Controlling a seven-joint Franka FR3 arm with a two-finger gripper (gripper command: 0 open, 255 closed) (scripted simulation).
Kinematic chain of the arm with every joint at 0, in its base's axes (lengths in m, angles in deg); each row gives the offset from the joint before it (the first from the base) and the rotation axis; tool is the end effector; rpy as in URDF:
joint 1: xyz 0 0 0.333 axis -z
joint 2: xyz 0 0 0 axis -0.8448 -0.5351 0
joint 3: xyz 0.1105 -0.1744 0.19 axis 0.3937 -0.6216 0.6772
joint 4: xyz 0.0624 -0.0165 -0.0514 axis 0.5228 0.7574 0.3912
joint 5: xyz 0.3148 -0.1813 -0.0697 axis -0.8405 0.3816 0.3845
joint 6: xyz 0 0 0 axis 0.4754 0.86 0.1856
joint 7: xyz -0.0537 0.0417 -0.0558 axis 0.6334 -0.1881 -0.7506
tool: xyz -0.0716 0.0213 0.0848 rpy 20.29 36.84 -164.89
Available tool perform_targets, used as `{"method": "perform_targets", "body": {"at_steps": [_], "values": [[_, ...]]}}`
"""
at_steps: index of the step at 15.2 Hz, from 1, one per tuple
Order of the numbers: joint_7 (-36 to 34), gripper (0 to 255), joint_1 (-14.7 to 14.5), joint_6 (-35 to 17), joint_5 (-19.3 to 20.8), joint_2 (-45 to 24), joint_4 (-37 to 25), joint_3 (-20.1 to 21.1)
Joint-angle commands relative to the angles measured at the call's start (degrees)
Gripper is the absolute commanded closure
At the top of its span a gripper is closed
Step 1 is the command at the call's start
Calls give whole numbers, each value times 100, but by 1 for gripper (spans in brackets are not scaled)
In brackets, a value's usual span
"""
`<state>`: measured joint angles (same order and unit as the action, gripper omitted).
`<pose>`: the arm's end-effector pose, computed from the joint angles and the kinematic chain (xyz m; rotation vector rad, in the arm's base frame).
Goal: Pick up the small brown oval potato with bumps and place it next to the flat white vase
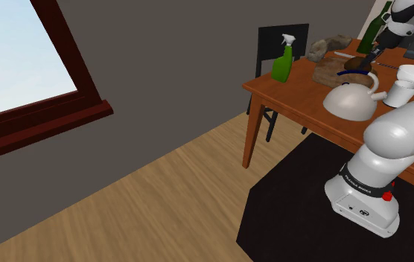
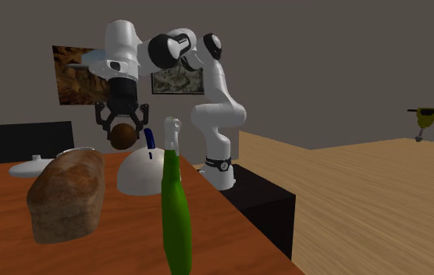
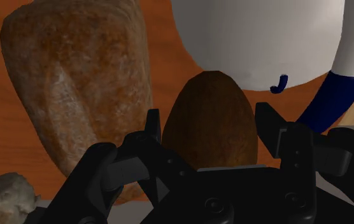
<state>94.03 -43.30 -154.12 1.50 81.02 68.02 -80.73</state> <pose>0.1838 -0.3933 0.4300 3.0482 0.0161 0.4462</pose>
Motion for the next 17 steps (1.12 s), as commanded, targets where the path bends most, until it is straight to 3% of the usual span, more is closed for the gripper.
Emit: {"method": "perform_targets", "body": {"at_steps": [1, 10, 17], "values": [[227, 255, 179, 165, 114, 166, -18, -121], [1357, 255, 721, 761, 489, 556, -383, -905], [2288, 255, 784, 1196, 656, 594, -1029, -1715]]}}
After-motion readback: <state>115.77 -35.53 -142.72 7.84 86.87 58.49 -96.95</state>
